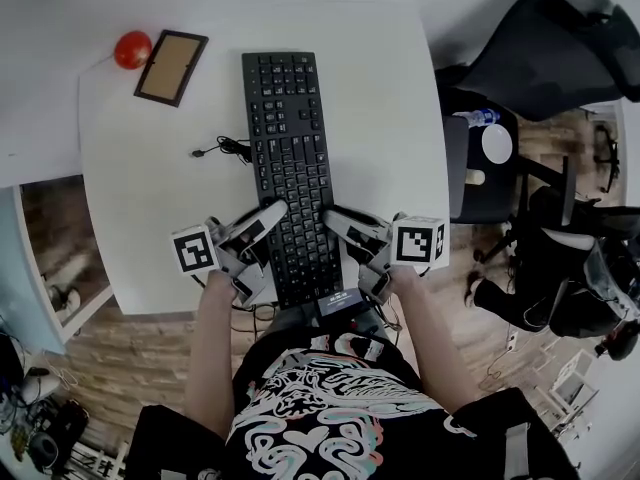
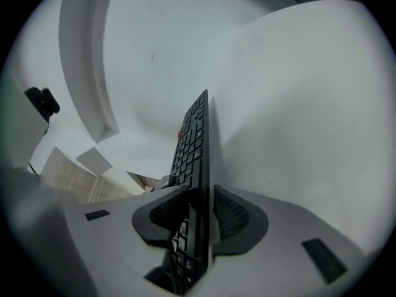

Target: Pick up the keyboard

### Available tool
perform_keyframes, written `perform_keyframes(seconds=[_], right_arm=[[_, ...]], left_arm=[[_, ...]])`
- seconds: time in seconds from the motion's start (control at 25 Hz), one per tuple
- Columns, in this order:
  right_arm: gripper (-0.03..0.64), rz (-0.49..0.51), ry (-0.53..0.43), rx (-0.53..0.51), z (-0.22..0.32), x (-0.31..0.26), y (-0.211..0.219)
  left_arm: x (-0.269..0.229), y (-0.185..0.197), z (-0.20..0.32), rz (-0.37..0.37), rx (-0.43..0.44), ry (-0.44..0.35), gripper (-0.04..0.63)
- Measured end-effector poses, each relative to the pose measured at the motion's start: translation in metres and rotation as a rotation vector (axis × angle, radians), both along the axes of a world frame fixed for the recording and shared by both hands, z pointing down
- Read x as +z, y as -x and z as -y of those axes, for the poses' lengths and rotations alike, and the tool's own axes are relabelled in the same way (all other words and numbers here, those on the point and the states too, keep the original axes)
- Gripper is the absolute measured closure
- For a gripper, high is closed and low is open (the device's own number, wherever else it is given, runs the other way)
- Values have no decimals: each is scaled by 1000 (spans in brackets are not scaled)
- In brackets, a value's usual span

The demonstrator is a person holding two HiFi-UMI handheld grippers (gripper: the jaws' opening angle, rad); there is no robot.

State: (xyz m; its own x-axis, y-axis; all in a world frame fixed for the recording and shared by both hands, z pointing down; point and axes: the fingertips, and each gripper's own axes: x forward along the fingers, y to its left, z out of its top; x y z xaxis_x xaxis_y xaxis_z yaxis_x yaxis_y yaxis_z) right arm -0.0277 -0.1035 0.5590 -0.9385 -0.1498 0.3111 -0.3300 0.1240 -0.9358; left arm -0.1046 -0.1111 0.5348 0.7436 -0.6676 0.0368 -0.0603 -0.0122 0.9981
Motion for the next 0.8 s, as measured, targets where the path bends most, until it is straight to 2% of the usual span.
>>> perform_keyframes(seconds=[0.16,0.32,0.48,0.6,0.8], right_arm=[[486,31,9,12,0,1,-1],[486,36,-29,0,5,-8,1],[486,111,-73,-18,13,-26,5],[468,165,-67,-66,8,-40,13],[468,172,-77,-101,1,-47,19]], left_arm=[[1,0,-1,-20,-12,-10,501],[-5,1,4,-33,-20,-18,500],[-19,5,11,-69,-35,-41,500],[-30,4,14,-59,-33,-68,500],[-40,0,16,-33,-17,-92,502]])
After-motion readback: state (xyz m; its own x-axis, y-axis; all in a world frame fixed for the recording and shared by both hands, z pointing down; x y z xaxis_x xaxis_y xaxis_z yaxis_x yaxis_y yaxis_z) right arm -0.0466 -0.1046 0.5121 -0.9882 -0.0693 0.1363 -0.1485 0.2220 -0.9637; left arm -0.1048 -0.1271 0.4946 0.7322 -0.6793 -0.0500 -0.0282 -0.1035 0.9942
